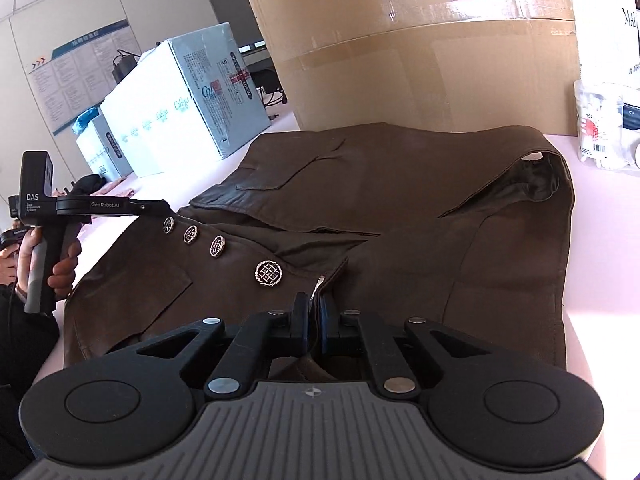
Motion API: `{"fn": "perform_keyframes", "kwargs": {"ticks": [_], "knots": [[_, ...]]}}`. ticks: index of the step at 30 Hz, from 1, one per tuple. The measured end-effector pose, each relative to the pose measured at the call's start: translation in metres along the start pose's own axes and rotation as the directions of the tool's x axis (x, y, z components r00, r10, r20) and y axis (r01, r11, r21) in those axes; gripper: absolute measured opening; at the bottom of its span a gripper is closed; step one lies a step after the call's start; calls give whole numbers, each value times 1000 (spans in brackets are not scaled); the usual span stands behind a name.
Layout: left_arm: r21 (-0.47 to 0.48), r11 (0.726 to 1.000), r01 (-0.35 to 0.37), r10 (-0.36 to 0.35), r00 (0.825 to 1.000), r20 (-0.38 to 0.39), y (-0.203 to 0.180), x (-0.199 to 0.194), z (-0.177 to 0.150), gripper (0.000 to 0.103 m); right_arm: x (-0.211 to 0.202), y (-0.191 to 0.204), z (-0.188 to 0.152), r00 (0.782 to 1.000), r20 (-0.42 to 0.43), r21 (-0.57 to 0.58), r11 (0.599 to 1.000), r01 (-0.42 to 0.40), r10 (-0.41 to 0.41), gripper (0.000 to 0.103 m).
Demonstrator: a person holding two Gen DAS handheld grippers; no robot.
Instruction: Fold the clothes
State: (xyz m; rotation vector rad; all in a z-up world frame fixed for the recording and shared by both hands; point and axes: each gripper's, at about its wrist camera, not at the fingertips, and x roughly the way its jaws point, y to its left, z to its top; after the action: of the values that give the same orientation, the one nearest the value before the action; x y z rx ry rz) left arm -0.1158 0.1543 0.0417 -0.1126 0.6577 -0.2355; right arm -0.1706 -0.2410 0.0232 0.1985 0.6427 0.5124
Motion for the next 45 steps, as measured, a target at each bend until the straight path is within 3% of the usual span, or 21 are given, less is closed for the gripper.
{"fn": "perform_keyframes", "kwargs": {"ticks": [7,11,15,18,21,22,23,24,28,29,31,32,34,36,39,45], "knots": [[-48,999,22,-20,998,53,1,-10,4,6,-14,12,3,990,141,-17,1000,-15,17,3],[-43,999,28,-22,991,135,-3,-25,9,6,-23,16,8,975,223,-12,1000,-9,12,3],[-37,999,1,2,996,85,-4,-13,10,6,-18,1,11,979,196,58,998,37,-48,3],[-41,998,-48,48,999,10,-1,4,7,7,-8,-6,10,987,131,88,993,79,-90,3],[-41,998,-50,49,998,-27,2,11,4,9,3,-10,9,988,54,93,986,137,-142,6],[-38,998,-53,52,998,-36,3,12,2,11,6,-12,7,987,29,101,983,156,-160,8],[-33,998,-62,60,997,-44,3,13,1,11,8,-15,6,983,14,114,977,178,-181,19],[-28,997,-72,71,996,-53,4,15,-1,13,9,-17,5,977,7,124,970,208,-211,39],[-18,993,-116,115,992,-50,11,6,-10,26,-13,-24,5,968,83,154,963,221,-235,50],[-19,992,-125,124,992,-38,13,0,-12,29,-21,-24,4,966,110,162,963,214,-234,57],[-21,988,-150,150,989,-11,18,-17,-18,53,-41,-27,2,959,155,195,959,205,-236,69],[-22,988,-154,155,988,3,19,-25,-22,58,-50,-29,-1,957,167,216,956,197,-235,75],[-10,990,-142,142,990,11,23,-43,-33,72,-71,-35,-10,961,178,270,949,159,-212,79],[4,993,-115,115,993,1,26,-58,-45,73,-86,-42,-20,965,175,327,936,130,-196,81],[-6,1000,-17,17,999,-42,30,-80,-62,75,-110,-53,-40,973,146,429,898,98,-176,82],[-28,987,156,-158,984,-85,31,-110,-85,76,-134,-50,-71,985,124,516,856,41,-122,84]]}}
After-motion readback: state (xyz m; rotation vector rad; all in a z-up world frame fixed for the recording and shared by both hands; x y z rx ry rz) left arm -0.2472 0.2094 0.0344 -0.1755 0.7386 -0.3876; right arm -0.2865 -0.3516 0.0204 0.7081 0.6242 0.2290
